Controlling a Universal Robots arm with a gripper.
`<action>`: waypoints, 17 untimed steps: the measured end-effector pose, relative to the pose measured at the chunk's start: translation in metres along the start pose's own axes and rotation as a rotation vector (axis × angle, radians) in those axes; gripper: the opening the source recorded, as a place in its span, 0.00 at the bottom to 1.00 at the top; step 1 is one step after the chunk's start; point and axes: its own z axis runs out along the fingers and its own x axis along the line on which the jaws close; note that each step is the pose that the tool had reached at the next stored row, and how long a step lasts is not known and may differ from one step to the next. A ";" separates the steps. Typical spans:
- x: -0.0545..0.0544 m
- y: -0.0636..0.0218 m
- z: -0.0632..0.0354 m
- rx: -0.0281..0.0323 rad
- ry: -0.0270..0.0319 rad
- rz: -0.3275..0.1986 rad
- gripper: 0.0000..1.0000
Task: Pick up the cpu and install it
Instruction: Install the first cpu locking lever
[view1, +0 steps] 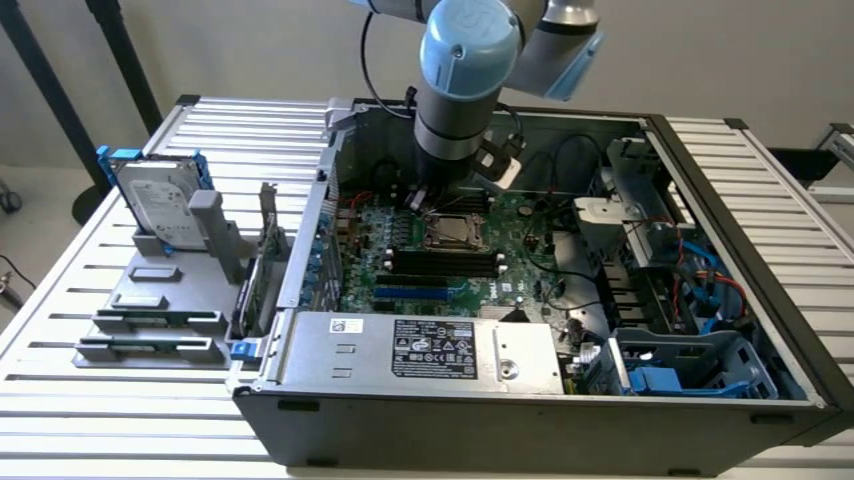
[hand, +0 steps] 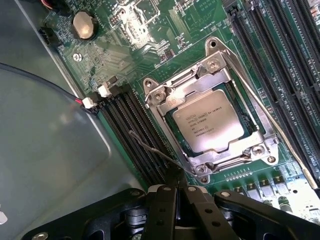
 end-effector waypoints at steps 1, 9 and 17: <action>0.000 0.0001 0.0000 0.0010 -0.0010 0.001 0.11; 0.002 0.0026 -0.0001 0.0020 -0.0086 0.005 0.11; 0.002 0.0031 -0.0001 -0.0005 -0.0112 0.012 0.11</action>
